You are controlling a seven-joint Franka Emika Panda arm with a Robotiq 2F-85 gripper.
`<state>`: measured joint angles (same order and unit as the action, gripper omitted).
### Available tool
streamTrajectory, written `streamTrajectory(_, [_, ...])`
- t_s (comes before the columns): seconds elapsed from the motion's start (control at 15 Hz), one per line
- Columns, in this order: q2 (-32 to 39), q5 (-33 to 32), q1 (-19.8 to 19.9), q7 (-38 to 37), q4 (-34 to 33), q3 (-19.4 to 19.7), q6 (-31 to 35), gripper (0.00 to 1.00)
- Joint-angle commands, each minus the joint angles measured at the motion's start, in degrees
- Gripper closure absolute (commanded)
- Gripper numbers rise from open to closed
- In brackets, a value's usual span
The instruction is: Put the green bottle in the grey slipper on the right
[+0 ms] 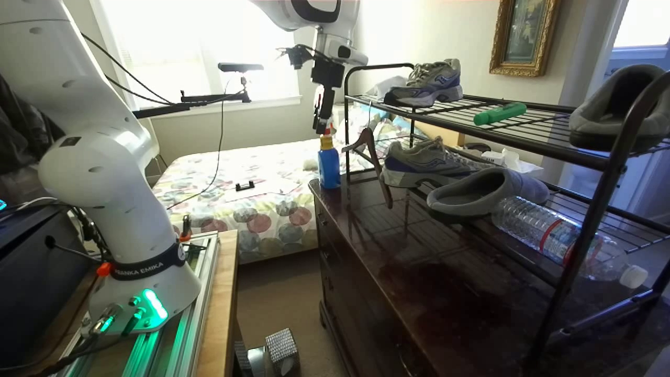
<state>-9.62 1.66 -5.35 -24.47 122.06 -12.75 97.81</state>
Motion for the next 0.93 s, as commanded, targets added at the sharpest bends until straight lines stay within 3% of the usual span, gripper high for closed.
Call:
streamTrajectory(0.0, [-4.9, -6.0, 0.6, -2.6, -4.5, 1.5, -1.1, 0.0])
streamTrajectory(0.4, [-5.3, -16.5, 3.8, 5.3, -19.0, 4.6, -1.1, 0.0])
streamTrajectory(0.87, [5.7, -17.2, 5.0, 18.2, -41.2, 8.4, -4.7, 0.0])
